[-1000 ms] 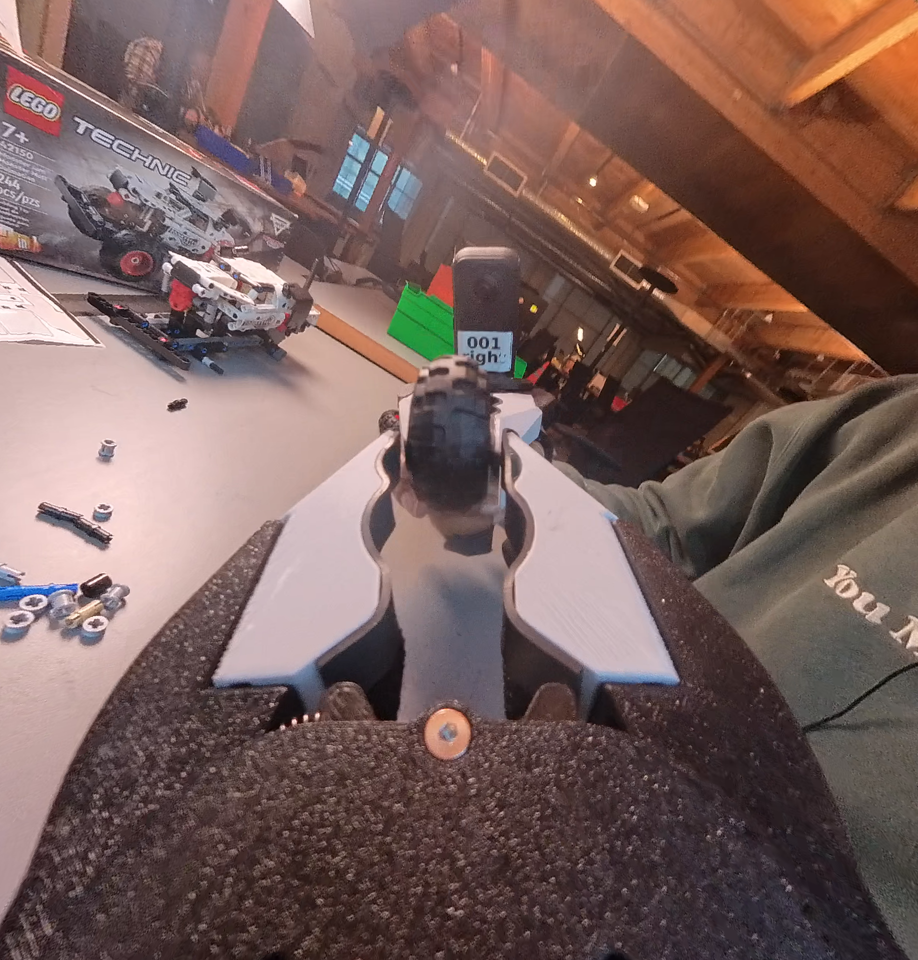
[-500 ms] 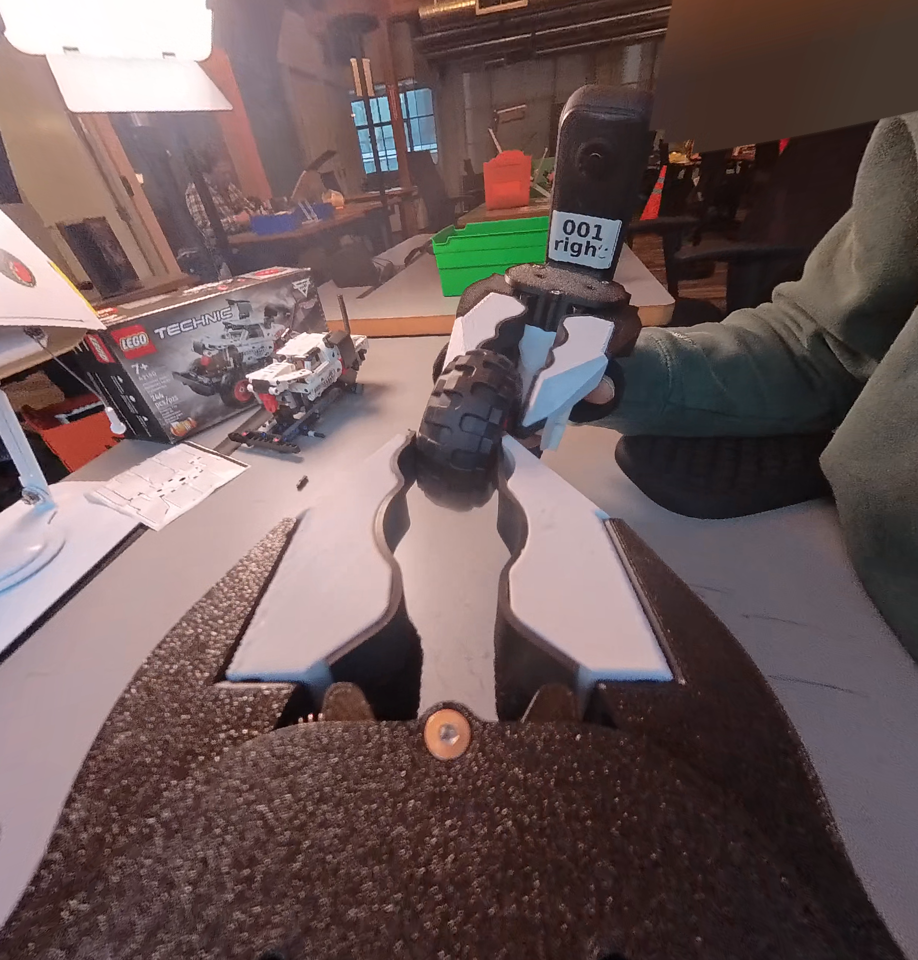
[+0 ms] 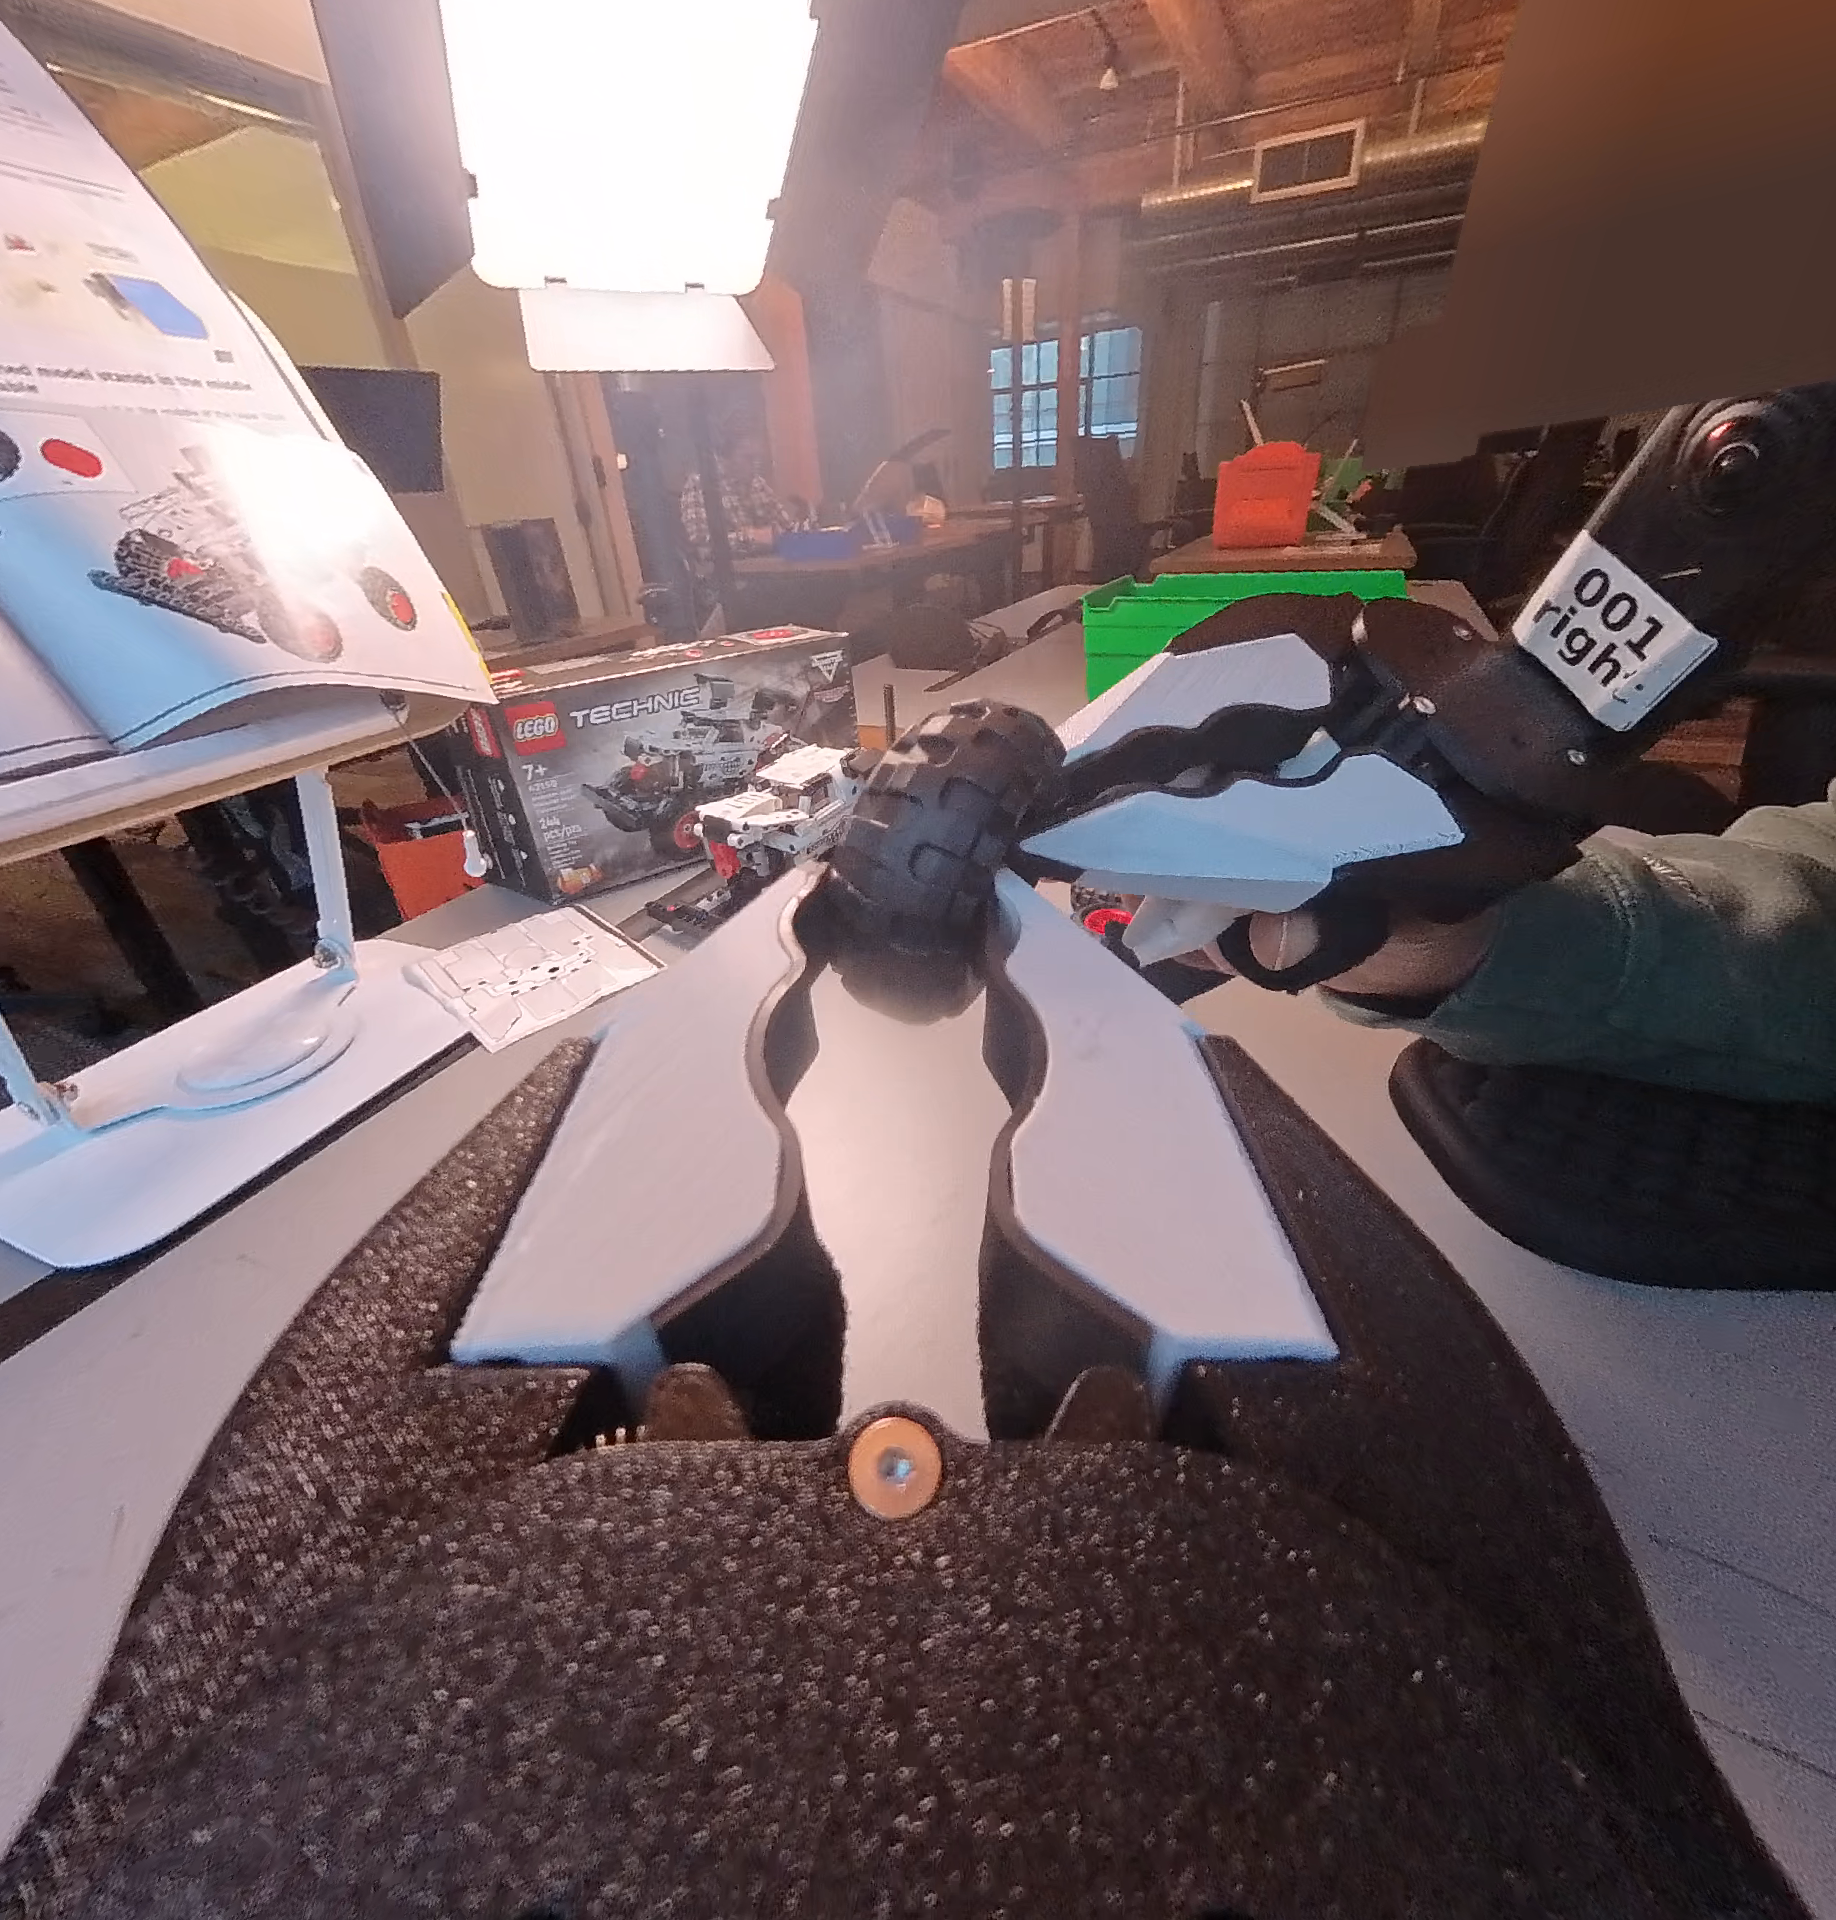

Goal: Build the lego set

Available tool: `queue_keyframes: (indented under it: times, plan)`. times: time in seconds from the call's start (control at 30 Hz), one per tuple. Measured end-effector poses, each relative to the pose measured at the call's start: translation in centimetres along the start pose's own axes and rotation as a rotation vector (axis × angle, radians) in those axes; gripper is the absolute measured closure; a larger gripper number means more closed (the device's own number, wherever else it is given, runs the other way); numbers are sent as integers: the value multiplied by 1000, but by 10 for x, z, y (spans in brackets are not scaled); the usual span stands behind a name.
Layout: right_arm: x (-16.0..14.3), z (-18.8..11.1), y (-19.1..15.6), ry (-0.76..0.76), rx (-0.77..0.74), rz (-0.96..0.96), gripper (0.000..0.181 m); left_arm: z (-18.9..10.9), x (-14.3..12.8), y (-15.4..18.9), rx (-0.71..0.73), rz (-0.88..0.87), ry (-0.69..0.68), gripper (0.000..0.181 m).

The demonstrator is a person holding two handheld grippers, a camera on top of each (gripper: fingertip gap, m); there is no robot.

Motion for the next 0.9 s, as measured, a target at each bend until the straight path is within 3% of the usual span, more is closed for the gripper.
queue_keyframes:
  times: [0.57, 0.9]
  plan:
    - [-11, -14, 13, 13, 240, 131, 179, 9, -13, -1, -116, -146, -64, 157]
    - [-32, -26, 16, 48, 358, 328, 181, 21, -31, -5, -208, -377, -119, 157]
Point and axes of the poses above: each gripper's, where its closed fingertips meet, z out along the fingers, x out of its top, y = z × x across the jaws, the point moved 10 cm from there along -z, back along the fingers, and after that the axes turned 10 degrees about -z, right-handed, at the moved point
